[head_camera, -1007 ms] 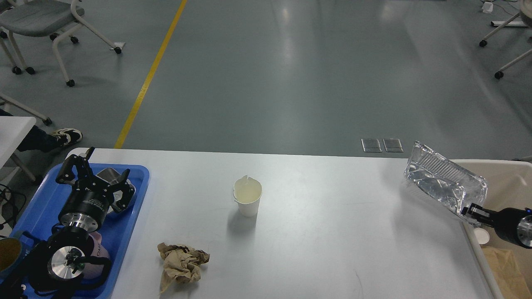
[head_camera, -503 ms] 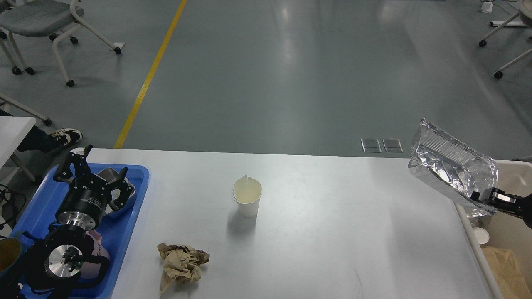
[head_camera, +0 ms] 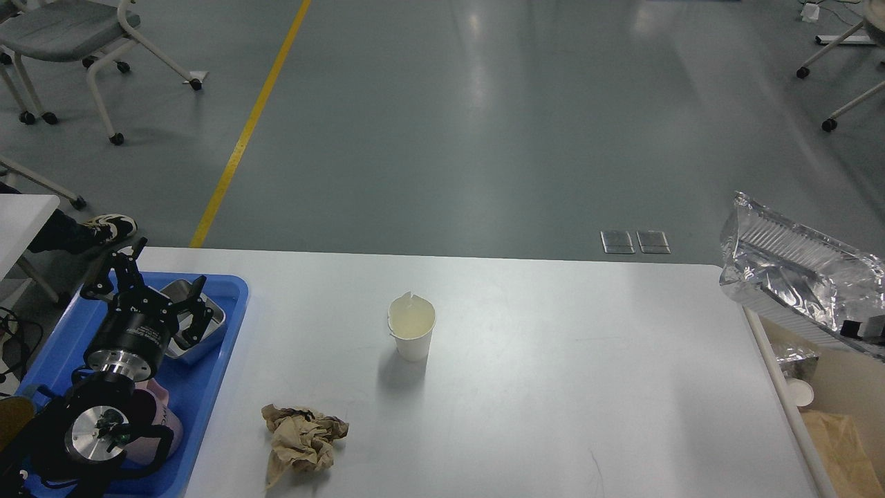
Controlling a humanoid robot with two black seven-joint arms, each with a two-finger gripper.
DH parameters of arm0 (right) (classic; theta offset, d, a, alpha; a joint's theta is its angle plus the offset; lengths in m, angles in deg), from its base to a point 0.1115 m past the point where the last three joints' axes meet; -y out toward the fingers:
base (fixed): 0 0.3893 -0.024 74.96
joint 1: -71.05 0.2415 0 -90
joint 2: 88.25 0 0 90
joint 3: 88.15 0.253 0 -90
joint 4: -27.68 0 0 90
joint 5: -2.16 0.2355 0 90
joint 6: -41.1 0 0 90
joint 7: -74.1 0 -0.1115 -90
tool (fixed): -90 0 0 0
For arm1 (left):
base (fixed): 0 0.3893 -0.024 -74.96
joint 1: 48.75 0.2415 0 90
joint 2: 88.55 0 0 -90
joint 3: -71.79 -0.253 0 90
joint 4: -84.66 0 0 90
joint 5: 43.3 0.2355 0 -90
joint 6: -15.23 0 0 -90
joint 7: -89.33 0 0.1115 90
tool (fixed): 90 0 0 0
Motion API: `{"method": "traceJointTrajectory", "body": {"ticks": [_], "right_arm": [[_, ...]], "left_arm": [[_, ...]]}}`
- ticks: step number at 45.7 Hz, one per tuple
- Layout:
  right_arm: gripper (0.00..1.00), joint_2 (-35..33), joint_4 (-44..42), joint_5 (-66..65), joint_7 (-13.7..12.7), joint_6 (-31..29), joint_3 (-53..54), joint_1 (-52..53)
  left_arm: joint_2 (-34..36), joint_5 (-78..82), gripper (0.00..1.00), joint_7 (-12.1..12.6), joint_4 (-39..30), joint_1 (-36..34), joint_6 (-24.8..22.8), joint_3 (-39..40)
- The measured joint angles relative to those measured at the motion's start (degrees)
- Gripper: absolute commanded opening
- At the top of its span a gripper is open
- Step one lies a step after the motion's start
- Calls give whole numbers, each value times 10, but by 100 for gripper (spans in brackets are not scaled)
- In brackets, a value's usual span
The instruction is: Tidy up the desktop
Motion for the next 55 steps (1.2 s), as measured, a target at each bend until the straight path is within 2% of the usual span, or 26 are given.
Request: {"method": "traceJointTrajectory", "body": {"ticks": [4, 7, 15, 19, 36, 55], "right_arm": [[0, 1, 0, -16, -2, 0, 0, -1], [0, 11, 0, -35, -3, 0, 0, 0], [0, 51, 0, -94, -6, 1, 1, 18], [0, 76, 0, -124, -9, 1, 1, 36], [0, 180, -1, -205, -50, -9, -2, 63], [0, 260, -8, -211, -67, -8, -93, 145]], "left_arm": [[6, 0, 96, 4, 0, 0, 2, 0], [11, 0, 96, 16, 0, 0, 2, -1], [21, 0, 96, 87, 0, 0, 3, -1], [22, 0, 96, 108, -1, -2, 3, 0], [26, 3, 96, 108, -36, -8, -1, 1], [47, 29, 96, 130, -72, -12, 0, 11]]}}
